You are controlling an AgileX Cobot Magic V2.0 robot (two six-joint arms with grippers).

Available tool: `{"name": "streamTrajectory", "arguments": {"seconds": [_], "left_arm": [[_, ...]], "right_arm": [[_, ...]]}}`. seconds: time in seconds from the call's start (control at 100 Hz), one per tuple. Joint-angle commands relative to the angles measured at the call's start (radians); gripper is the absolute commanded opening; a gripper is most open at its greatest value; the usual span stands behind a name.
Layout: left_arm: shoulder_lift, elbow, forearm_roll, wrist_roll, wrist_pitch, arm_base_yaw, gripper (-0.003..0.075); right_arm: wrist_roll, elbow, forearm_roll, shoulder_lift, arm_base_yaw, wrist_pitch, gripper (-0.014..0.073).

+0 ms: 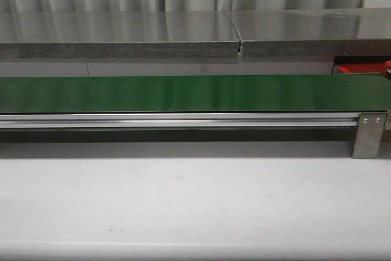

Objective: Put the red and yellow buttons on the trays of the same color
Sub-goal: 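Move the left gripper down onto a yellow button and grasp it, then lift the yellow button, set it on the belt end, open left gripper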

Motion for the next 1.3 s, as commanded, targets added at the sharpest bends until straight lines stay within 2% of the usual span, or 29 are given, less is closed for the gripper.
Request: {"name": "streamTrajectory", "arguments": {"seconds": [0.0,0.15,0.43,0.59,0.86,0.96,1.15,1.29], "left_arm": [[0.022,-0.058,-0.011,-0.002,-0.006,0.033,0.0624],[0.130,-0.143,-0.011,0.003,0.089,0.066,0.0617],[0.324,-0.333,-0.032,0.166,0.202,0.072,0.0612],[0.402,-0.416,-0.043,0.177,0.201,0.072,0.0564],[0.489,-0.465,-0.062,0.177,0.188,0.072,0.0560],[0.500,-0.467,-0.062,0.182,0.173,0.072,0.0481],[0.502,-0.469,-0.062,0.182,0.171,0.072,0.0260],[0.502,-0.478,-0.065,0.182,0.178,0.072,0.0186]], "right_arm": [[-0.008,-0.025,0.007,0.001,0.001,-0.072,-0.0076],[-0.008,-0.025,0.007,0.001,0.001,-0.072,-0.0076],[-0.008,-0.025,0.007,0.001,0.001,-0.072,-0.0076],[-0.008,-0.025,0.007,0.001,0.001,-0.072,-0.0076],[-0.008,-0.025,0.007,0.001,0.001,-0.072,-0.0076],[-0.008,-0.025,0.007,0.001,0.001,-0.073,-0.0076],[-0.008,-0.025,0.007,0.001,0.001,-0.073,-0.0076],[-0.008,-0.025,0.007,0.001,0.001,-0.073,-0.0076]]}}
